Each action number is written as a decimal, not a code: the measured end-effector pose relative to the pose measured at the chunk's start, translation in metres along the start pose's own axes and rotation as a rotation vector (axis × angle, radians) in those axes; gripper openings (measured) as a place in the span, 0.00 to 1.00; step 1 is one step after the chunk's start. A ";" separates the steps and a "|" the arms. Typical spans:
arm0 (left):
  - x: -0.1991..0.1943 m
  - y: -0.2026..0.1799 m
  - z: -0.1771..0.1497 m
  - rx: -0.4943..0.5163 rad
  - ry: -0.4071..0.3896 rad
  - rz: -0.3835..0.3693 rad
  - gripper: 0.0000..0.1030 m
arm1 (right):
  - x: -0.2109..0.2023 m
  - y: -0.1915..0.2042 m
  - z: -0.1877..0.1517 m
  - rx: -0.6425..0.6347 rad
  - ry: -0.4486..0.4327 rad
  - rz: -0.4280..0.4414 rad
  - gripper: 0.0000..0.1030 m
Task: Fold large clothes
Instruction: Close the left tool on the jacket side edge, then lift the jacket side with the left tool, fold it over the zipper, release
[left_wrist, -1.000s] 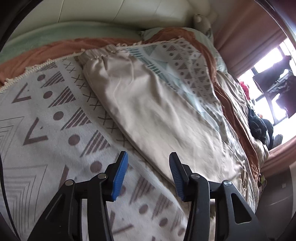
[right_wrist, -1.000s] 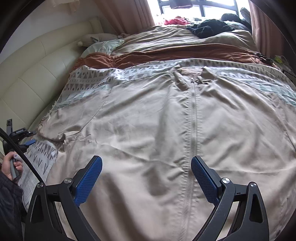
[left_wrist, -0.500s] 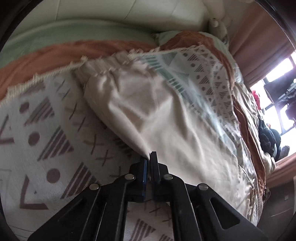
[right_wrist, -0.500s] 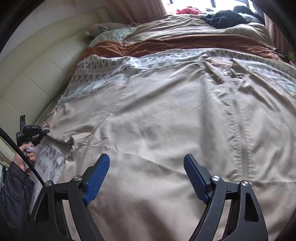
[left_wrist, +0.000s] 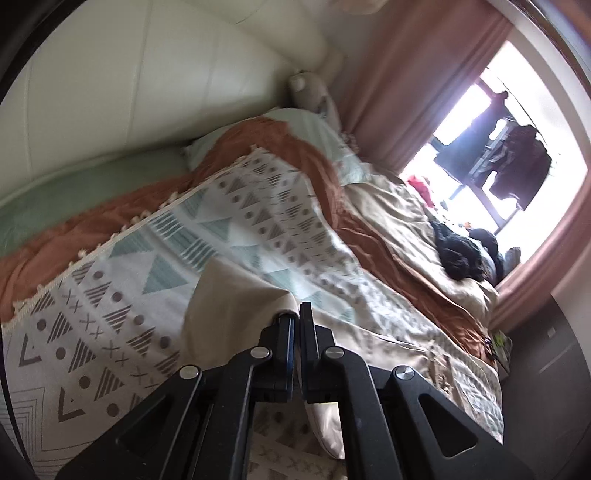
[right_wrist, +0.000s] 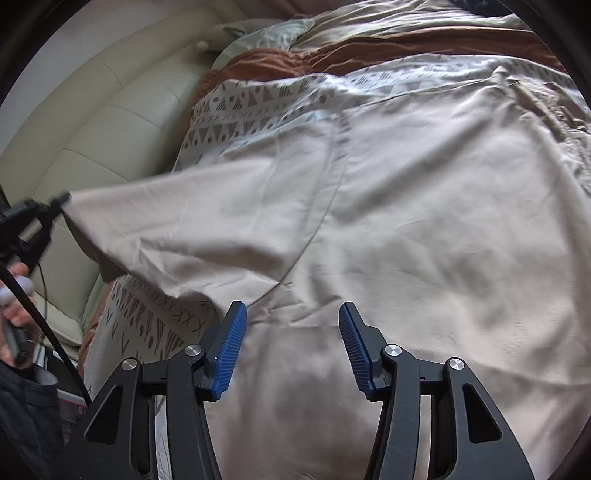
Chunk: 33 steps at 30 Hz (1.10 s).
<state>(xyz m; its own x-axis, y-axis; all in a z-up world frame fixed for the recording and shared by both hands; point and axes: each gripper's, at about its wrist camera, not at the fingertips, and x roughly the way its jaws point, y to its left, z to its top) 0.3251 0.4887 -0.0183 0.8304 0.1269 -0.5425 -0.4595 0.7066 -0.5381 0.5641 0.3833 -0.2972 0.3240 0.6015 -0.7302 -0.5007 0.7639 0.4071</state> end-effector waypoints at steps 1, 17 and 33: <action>-0.004 -0.010 0.002 0.018 -0.002 -0.018 0.05 | 0.007 0.002 0.000 0.001 0.015 -0.001 0.48; -0.036 -0.141 -0.027 0.226 0.035 -0.178 0.05 | 0.000 -0.006 0.015 -0.031 0.117 -0.044 0.71; -0.009 -0.247 -0.113 0.370 0.182 -0.254 0.05 | -0.215 -0.098 -0.058 0.184 -0.101 -0.020 0.71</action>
<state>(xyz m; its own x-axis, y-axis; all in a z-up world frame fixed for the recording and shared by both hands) 0.3954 0.2345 0.0471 0.8183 -0.1823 -0.5452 -0.0786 0.9040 -0.4203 0.4965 0.1654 -0.2117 0.4156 0.5989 -0.6845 -0.3410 0.8003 0.4932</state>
